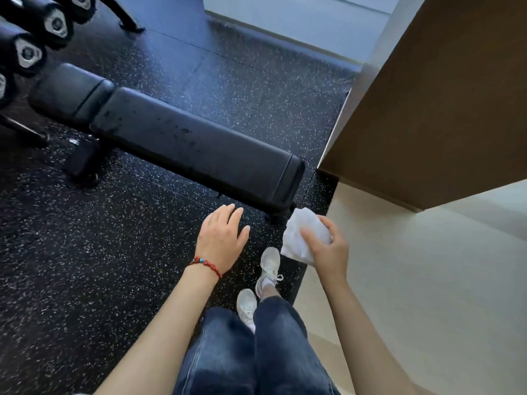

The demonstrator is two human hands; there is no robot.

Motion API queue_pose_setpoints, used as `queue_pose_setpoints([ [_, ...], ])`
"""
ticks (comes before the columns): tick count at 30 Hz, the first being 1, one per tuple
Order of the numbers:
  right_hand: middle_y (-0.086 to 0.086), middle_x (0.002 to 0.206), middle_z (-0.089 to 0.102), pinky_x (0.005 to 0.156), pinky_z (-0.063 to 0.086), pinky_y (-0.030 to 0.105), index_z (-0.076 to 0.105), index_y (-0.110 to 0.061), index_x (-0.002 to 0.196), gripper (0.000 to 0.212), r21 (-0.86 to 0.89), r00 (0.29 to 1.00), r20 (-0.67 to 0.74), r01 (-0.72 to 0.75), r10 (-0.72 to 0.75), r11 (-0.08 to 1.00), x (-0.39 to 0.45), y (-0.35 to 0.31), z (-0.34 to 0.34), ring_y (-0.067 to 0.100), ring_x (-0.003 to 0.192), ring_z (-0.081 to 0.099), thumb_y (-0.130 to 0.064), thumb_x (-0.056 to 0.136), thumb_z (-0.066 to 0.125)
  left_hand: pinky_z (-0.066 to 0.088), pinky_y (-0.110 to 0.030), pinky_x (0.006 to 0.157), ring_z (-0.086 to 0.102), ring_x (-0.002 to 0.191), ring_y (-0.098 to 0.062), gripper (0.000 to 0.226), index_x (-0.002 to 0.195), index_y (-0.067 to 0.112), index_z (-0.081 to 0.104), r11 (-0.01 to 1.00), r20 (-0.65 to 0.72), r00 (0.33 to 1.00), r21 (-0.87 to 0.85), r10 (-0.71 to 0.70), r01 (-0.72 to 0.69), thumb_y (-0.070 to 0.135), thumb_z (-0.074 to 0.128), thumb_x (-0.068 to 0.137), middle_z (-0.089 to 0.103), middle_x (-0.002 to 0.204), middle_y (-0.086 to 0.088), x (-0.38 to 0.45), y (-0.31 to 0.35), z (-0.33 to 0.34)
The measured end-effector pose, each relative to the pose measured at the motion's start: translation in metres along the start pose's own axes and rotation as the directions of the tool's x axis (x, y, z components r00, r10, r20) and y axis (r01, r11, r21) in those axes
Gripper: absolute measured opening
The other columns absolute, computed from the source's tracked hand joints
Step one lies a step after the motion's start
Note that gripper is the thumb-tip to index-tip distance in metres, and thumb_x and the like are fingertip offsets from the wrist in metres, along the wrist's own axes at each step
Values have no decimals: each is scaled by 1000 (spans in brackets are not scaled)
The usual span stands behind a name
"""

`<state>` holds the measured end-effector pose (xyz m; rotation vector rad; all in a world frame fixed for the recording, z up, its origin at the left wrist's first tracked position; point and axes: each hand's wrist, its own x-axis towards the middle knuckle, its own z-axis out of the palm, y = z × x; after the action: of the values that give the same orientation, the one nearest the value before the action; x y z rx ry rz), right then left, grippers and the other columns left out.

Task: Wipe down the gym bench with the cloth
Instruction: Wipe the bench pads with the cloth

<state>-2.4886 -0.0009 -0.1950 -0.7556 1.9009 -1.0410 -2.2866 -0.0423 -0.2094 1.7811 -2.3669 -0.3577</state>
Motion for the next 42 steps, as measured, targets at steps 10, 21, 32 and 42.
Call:
queue_pose_setpoints([
  [10,2,112,61,92,43,26,62,-21,110,34,14,994,-14,-106,106,994,127,-8,36,12,99,55,-16,78,72,52,-48,85,63,101,-37,49,108,-2,66,997,78,994,6,74,-75,33,41,86,65,109,-21,128,-13,34],
  [21,-3,110,60,88,41,20,58,-42,98,36,-21,991,-33,-130,130,991,223,61,109,0,98,54,-17,76,72,49,-49,90,60,108,-38,45,112,-3,64,977,115,971,-20,211,-210,29,42,88,63,115,-22,225,-57,144],
  [32,3,105,43,72,37,17,57,-27,122,41,-325,981,-184,-116,57,939,271,192,192,10,80,45,-26,82,68,32,-51,105,37,131,-32,50,131,5,50,952,155,945,62,288,-300,32,39,91,46,140,-17,246,-133,292],
  [42,15,117,40,63,31,27,46,-26,134,51,-533,955,-288,-93,-77,841,341,190,203,17,76,40,-46,88,51,18,-53,111,25,138,-31,53,141,10,37,953,77,957,100,279,-286,34,40,93,34,149,-13,240,-148,333],
])
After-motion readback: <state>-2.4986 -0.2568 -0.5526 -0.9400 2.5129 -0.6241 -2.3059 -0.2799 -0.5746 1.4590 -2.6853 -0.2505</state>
